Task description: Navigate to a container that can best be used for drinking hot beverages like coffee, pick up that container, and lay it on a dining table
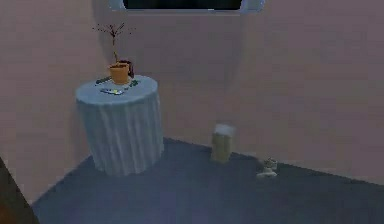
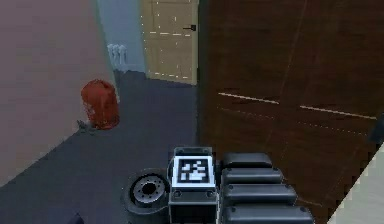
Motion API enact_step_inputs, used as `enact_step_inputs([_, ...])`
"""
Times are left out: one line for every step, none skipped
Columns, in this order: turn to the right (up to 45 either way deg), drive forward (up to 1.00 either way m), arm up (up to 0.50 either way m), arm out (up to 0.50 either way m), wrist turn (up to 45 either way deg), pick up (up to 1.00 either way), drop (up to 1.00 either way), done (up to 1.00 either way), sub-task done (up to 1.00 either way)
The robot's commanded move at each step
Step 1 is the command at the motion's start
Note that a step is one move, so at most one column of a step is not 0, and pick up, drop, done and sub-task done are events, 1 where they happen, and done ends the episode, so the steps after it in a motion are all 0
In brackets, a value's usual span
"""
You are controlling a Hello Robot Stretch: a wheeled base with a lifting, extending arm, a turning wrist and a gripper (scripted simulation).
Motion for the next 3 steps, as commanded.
enact_step_inputs([0.0,0.45,0.00,0.00,0.0,0.00,0.00,0.00,0.00])
enact_step_inputs([6.0,0.00,0.00,0.00,0.0,0.00,0.00,0.00,0.00])
enact_step_inputs([0.0,0.15,0.00,0.00,0.0,0.00,0.00,0.00,0.00])
